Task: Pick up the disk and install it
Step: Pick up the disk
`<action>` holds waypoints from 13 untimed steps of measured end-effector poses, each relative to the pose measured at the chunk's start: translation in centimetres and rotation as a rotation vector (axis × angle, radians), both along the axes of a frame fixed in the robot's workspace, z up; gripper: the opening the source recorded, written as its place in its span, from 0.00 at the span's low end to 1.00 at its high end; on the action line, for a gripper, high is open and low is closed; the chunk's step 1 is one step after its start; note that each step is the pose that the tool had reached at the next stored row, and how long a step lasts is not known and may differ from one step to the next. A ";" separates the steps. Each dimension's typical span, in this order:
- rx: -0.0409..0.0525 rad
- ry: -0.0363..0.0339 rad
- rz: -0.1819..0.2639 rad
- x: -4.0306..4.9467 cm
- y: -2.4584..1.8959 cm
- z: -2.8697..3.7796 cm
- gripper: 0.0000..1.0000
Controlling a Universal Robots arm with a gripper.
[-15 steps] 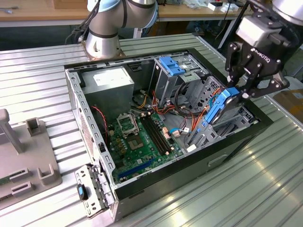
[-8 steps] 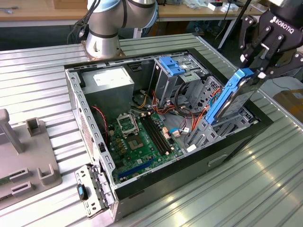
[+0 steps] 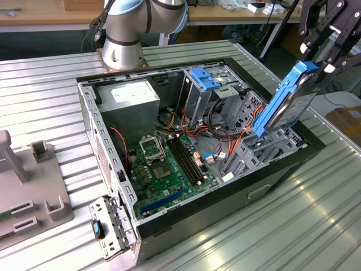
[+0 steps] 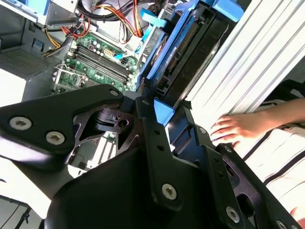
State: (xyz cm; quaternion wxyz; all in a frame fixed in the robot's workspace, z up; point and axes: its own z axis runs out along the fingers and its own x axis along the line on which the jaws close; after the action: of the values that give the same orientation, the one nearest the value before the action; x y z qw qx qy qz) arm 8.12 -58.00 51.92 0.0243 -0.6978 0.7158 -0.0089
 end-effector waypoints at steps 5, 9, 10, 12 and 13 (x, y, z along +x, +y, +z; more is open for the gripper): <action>-0.0002 -0.0042 0.000 0.00 0.01 2.16 0.36; 0.0000 -0.0069 0.000 0.00 0.01 2.85 0.36; 0.0001 -0.0070 0.000 -0.01 0.00 2.85 0.36; 0.0001 -0.0070 0.000 -0.02 -0.13 2.85 0.36; 0.0000 -0.0069 0.000 -0.03 -0.25 2.86 0.36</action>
State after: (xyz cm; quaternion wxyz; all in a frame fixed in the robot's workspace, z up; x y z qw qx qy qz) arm 8.09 -58.26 54.78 0.0267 -0.6977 0.7158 -0.0113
